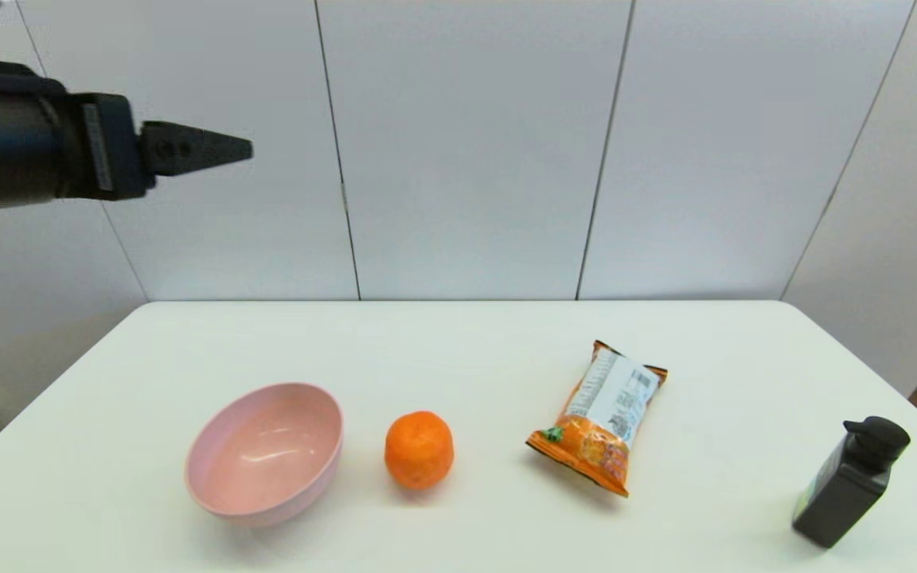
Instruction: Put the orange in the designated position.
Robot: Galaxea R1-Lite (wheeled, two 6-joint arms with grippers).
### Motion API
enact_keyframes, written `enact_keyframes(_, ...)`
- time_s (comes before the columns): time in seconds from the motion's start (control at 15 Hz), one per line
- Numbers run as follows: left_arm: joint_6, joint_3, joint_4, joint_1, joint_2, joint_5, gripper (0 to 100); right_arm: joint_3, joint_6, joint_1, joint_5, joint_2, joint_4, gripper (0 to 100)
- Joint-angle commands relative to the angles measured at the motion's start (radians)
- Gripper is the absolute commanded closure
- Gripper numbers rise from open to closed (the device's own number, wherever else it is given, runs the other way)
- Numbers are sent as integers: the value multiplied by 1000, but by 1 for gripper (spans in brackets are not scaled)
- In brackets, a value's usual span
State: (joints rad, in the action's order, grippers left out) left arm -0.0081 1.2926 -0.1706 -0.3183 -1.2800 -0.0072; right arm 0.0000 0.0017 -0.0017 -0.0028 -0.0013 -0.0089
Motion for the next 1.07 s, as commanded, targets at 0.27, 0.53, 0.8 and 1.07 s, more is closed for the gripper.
enact_keyframes(0.27,-7,-141,-1,208,303,1,0,2,0,0,0,1,0,0)
enact_keyframes(0.53,-12,-150,-1,251,401,1,0,2,0,0,0,1,0,0)
enact_keyframes(0.8,-15,-226,3,317,536,1,0,2,0,0,0,1,0,0)
enact_keyframes(1.07,-21,-257,3,338,642,1,0,2,0,0,0,1,0,0)
